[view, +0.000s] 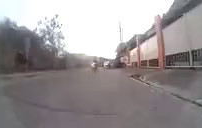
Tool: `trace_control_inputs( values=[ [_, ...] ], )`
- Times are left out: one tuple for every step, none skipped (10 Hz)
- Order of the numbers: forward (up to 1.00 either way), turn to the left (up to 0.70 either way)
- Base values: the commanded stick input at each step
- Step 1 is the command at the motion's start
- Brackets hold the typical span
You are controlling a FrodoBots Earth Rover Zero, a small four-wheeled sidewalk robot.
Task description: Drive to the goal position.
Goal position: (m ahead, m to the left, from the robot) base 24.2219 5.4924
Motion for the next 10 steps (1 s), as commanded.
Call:
trace_control_inputs(
  values=[
    [1.00, 0.00],
    [1.00, 0.00],
    [1.00, 0.00],
    [1.00, 0.00],
    [1.00, 0.00],
    [1.00, 0.00],
    [1.00, -0.19],
    [1.00, -0.40],
    [1.00, -0.31],
    [1.00, -0.13]
  ],
)
